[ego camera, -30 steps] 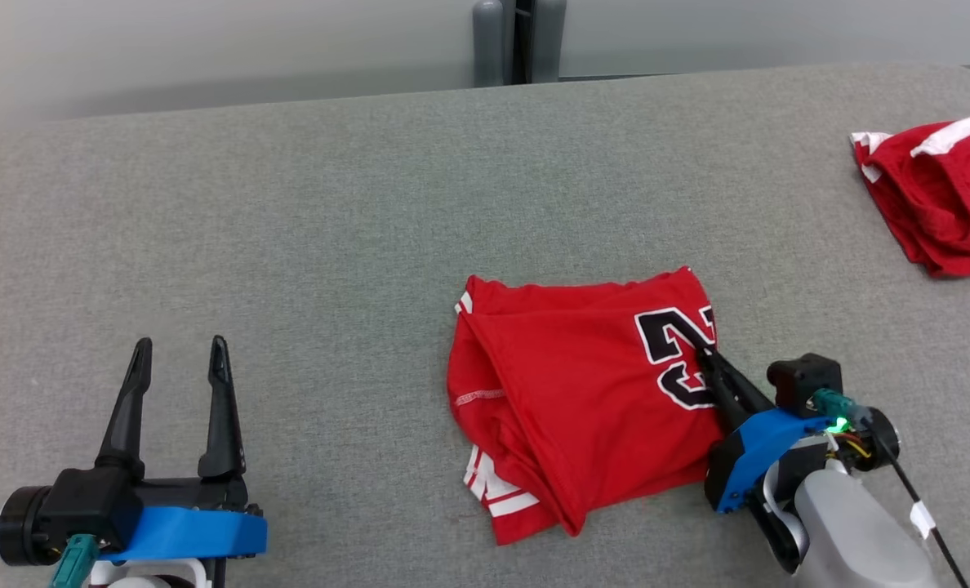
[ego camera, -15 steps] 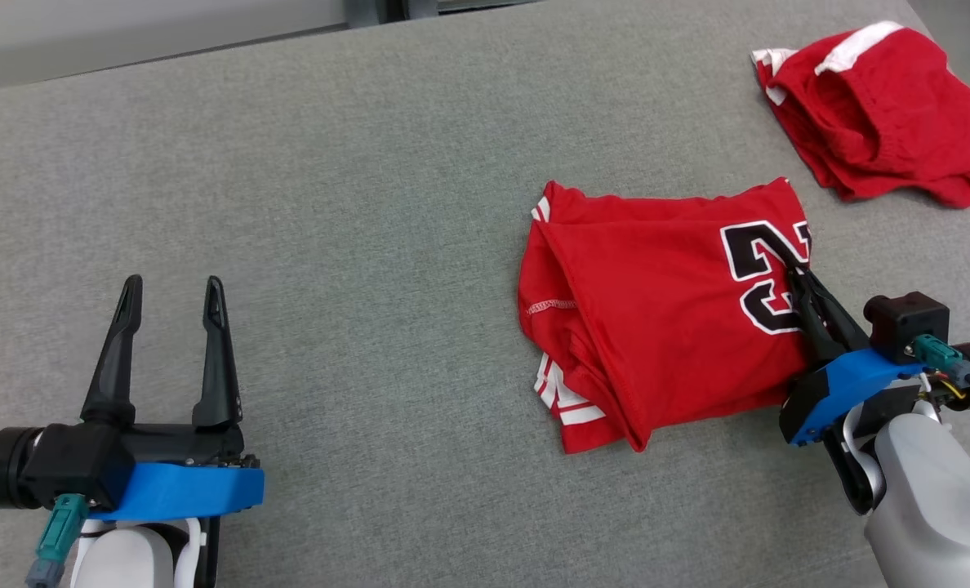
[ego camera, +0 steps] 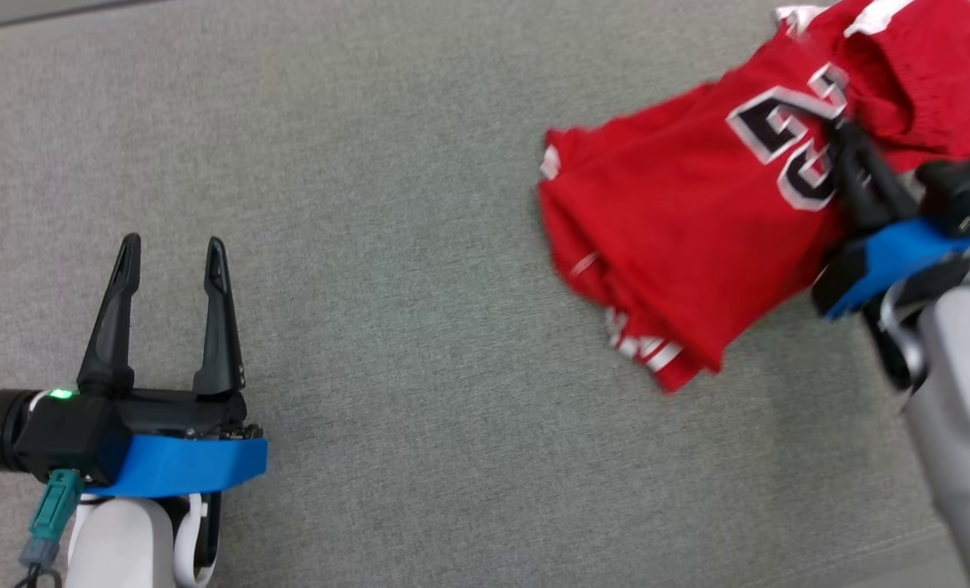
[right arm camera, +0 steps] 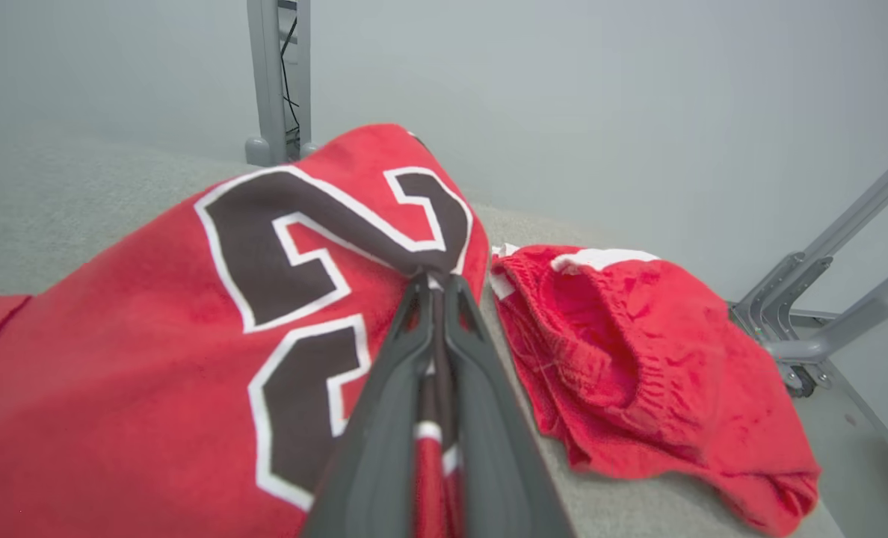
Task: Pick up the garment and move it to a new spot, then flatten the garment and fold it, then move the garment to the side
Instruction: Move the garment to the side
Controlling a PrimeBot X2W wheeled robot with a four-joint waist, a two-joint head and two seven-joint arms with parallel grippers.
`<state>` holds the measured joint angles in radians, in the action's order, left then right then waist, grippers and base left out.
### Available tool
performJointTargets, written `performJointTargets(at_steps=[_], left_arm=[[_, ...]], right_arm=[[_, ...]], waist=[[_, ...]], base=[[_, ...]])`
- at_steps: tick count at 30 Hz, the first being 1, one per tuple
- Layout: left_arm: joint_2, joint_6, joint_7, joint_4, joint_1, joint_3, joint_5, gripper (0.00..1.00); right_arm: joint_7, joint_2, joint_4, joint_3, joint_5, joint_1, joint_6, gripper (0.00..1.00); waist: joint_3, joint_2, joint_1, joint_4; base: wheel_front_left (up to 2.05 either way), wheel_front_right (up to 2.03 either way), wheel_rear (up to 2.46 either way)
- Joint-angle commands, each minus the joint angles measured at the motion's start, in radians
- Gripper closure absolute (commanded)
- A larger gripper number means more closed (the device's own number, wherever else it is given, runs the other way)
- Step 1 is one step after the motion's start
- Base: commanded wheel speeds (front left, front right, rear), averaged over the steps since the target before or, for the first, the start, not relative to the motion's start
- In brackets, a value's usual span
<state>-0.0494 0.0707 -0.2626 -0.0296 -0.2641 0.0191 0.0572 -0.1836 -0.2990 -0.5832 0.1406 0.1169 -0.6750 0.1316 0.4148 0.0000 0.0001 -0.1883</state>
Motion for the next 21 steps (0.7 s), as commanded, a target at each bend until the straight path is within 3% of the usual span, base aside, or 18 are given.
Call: performJointTargets(at_steps=[1, 10, 16, 21], left_arm=[[-0.004, 0.003, -0.003, 0.008, -0.019, -0.004, -0.007, 0.0], [-0.004, 0.007, -0.003, 0.033, -0.081, -0.023, -0.007, 0.0], [-0.003, 0.009, -0.003, 0.047, -0.113, -0.033, -0.014, 0.0], [-0.003, 0.011, -0.003, 0.055, -0.129, -0.044, -0.017, 0.0]], right_arm=[[0.01, -0.024, 0.004, -0.01, -0.004, -0.045, -0.002, 1.0], [0.049, -0.184, -0.023, -0.112, -0.008, -0.212, -0.002, 1.0], [0.075, -0.332, -0.055, -0.19, 0.009, -0.248, -0.002, 1.0], [0.097, -0.411, -0.1, -0.249, 0.012, -0.247, -0.002, 1.0]], waist=[[0.031, 0.0, -0.0001, 0.019], [0.139, 0.0, -0.0001, 0.063], [0.183, 0.0, -0.0001, 0.077], [0.206, 0.0, -0.0001, 0.086]], base=[[0.0, 0.0, 0.0], [0.0, 0.0, 0.0], [0.0, 0.0, 0.0], [0.0, 0.0, 0.0]])
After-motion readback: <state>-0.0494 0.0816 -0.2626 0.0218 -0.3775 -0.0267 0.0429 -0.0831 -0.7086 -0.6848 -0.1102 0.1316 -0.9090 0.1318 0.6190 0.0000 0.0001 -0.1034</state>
